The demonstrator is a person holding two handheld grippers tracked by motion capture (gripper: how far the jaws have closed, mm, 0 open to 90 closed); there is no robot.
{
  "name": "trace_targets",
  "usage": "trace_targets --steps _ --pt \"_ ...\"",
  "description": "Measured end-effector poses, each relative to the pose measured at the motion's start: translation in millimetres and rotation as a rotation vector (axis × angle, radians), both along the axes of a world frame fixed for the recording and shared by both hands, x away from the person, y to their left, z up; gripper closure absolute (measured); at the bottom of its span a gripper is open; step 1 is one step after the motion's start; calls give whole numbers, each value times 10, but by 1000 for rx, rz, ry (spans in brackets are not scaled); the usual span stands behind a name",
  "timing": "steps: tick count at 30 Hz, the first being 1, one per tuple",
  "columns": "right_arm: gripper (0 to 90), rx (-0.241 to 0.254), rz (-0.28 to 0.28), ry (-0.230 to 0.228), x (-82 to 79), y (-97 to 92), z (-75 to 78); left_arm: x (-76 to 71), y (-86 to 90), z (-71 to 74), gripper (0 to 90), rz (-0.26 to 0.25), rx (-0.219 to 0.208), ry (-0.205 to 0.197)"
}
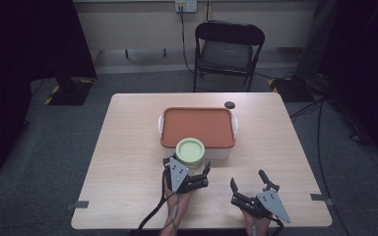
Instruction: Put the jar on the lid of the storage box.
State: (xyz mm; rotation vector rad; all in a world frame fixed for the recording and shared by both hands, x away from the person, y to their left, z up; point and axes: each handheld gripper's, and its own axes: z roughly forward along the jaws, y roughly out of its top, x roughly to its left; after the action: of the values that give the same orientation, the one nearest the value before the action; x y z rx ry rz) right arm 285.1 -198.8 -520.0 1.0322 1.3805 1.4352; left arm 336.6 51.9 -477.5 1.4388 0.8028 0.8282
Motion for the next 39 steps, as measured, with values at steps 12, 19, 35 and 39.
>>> trace_targets --steps 12,19,35,39 --pt "11 0 3 0 -1 -1 0 0 -13 -54 12 -4 0 6" --pt "11 0 4 0 -1 -1 0 6 -21 -87 4 -1 9 -11" --pt "11 0 8 -1 -2 -2 0 30 -8 -167 1 7 -18 7" --pt "11 0 8 -1 -2 -2 0 35 -10 -184 2 10 -13 9"
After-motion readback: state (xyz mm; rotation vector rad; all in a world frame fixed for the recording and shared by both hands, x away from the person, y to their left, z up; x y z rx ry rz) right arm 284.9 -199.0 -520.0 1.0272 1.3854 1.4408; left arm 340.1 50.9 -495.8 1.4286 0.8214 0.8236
